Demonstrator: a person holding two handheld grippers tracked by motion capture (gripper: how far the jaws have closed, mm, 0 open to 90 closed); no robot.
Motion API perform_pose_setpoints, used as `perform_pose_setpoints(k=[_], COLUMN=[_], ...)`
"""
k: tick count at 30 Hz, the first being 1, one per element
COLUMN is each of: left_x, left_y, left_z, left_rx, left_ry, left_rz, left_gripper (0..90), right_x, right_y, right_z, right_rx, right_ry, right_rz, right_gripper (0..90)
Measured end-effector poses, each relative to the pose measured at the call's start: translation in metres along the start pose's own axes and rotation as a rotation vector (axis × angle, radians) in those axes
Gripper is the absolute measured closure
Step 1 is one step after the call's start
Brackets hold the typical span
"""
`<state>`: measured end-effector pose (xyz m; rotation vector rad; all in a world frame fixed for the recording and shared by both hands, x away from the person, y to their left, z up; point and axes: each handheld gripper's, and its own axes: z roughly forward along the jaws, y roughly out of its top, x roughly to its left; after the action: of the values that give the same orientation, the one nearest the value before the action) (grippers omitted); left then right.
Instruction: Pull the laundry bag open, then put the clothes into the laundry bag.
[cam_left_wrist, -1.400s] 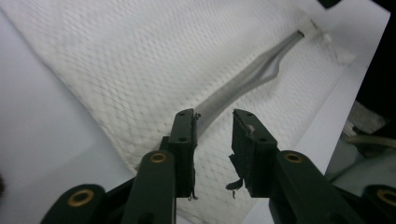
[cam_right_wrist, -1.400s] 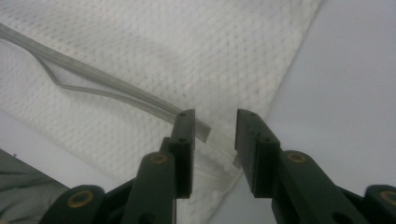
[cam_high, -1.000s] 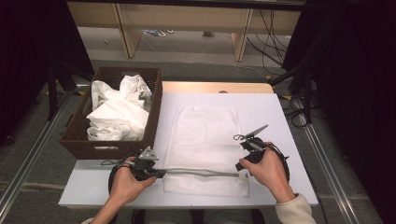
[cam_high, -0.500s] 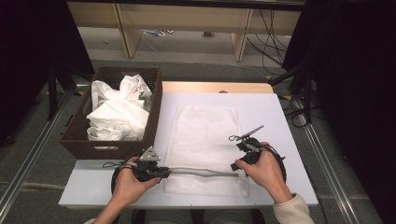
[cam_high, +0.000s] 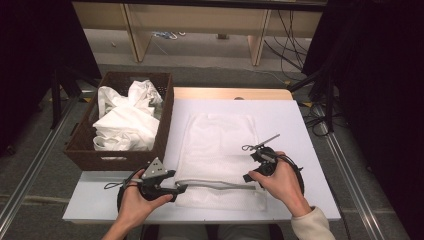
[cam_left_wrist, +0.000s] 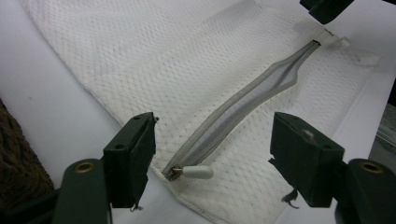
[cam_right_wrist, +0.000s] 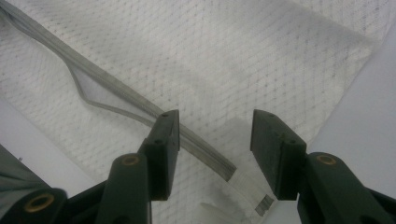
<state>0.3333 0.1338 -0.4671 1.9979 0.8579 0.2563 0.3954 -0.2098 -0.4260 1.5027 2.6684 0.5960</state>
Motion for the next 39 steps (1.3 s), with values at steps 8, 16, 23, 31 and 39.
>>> perform_pose_setpoints(k=[8,16,23,31,39], left_x=[0.000,-0.003,-0.002,0.001,0.002], left_y=[0.001,0.000,0.000,0.000,-0.001], left_z=[0.002,0.003,0.003,0.004,0.000], left_rx=[0.011,0.010,0.010,0.019,0.024], left_ry=[-0.005,-0.001,0.000,-0.008,0.008], left_rz=[0.027,0.009,0.014,0.008,0.027], left_gripper=[28.6,28.1,27.8,27.6,27.5], right_x=[0.000,0.002,0.004,0.009,0.021], right_y=[0.000,0.000,0.000,0.002,0.007], right_z=[0.001,0.001,0.000,0.005,0.011], right_rx=[0.001,-0.004,-0.007,-0.035,-0.066], right_ry=[0.001,0.018,0.000,0.027,0.044], right_rz=[0.019,0.019,0.017,-0.030,-0.094], right_gripper=[51.9,51.6,51.4,51.0,50.3])
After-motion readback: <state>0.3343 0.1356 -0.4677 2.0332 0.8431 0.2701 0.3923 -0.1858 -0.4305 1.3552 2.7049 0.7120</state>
